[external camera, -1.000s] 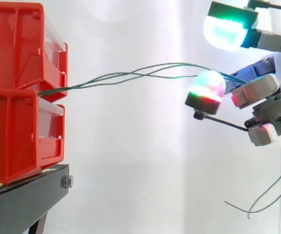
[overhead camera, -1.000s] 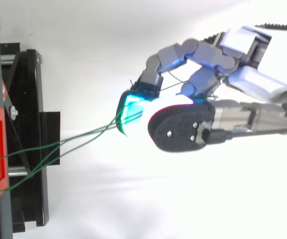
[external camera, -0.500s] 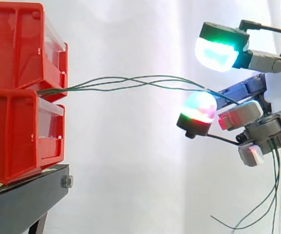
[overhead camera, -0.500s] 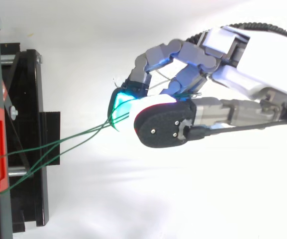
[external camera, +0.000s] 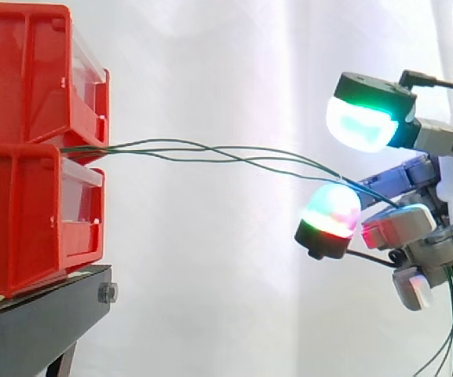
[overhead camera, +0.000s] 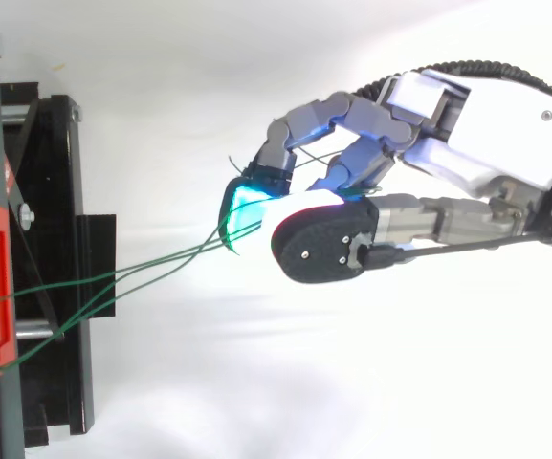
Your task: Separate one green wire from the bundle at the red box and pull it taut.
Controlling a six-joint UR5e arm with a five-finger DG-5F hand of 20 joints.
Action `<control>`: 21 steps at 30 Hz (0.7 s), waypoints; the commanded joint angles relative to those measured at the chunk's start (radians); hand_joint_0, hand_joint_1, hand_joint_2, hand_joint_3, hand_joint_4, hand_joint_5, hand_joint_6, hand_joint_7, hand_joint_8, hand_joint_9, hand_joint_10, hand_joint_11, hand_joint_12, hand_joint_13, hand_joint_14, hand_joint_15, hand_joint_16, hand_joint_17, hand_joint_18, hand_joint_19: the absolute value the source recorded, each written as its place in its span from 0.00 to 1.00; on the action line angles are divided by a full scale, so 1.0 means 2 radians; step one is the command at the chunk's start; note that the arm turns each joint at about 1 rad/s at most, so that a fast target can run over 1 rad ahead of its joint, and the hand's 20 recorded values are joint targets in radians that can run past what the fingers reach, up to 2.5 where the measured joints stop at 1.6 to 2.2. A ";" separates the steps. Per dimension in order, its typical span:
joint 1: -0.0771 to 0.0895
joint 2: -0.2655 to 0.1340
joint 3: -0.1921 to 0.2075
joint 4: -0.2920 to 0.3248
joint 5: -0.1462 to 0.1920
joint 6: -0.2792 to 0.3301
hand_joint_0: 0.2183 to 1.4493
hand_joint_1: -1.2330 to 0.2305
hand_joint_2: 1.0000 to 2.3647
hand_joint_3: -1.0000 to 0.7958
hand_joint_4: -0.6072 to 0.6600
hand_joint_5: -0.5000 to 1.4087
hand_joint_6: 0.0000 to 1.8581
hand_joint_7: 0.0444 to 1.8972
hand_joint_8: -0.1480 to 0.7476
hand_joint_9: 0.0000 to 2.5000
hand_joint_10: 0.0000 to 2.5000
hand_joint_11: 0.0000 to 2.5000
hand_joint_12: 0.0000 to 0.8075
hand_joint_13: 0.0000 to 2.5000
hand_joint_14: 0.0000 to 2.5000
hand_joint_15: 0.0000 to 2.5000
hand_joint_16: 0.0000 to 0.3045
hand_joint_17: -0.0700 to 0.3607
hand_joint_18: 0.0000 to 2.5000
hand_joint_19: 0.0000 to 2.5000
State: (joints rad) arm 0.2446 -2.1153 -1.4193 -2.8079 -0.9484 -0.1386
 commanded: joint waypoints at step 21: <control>-0.024 0.000 -0.007 -0.007 -0.032 0.017 0.30 0.46 0.01 0.35 0.61 0.16 0.45 0.49 0.46 0.47 0.00 0.63 0.40 0.52 0.24 0.57 0.19 0.46 0.33 0.37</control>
State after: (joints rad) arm 0.1986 -2.1153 -1.4327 -2.8205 -1.0099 -0.1033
